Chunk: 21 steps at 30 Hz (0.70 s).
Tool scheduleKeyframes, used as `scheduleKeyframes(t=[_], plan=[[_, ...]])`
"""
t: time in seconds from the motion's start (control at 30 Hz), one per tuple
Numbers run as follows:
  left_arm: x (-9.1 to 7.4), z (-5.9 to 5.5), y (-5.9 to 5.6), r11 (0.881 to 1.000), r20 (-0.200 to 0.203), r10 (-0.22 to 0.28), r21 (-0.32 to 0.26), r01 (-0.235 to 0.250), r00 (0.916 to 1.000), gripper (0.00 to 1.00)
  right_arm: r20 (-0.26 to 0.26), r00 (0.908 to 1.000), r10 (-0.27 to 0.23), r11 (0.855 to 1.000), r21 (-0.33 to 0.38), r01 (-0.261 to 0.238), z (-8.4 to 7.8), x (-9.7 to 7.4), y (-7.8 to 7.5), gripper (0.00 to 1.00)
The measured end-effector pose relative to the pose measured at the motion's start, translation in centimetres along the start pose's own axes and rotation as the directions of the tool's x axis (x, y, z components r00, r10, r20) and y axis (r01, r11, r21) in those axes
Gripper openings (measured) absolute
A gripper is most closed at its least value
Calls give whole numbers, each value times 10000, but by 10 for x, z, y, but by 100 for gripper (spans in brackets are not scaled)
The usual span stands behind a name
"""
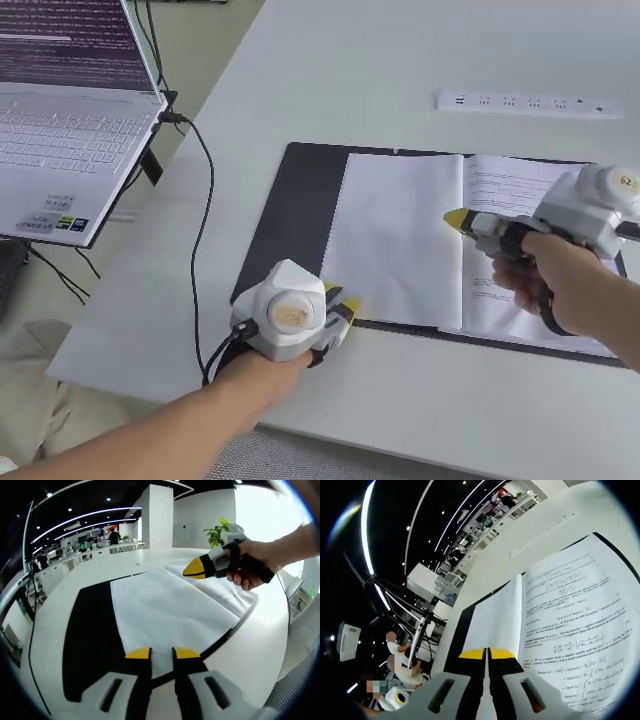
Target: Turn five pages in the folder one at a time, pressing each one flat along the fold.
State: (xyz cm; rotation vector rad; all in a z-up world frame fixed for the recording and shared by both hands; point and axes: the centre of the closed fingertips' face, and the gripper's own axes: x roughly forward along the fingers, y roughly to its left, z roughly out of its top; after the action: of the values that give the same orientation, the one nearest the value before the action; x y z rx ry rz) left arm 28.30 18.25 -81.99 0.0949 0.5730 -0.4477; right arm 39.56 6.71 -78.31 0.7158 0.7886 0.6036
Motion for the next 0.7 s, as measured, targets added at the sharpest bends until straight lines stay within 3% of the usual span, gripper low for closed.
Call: scheduleKeyframes(t=[0.23, 0.7], plan=[[-1, 0, -1, 9996, -7, 7, 265, -6, 10000, 14, 277, 9994, -185, 9991, 380, 174, 18, 10, -15, 0], [-2, 1, -2, 9997, -23, 43, 228, -42, 10000, 14, 780, 9964, -331, 9892, 1447, 216, 44, 37, -32, 0]])
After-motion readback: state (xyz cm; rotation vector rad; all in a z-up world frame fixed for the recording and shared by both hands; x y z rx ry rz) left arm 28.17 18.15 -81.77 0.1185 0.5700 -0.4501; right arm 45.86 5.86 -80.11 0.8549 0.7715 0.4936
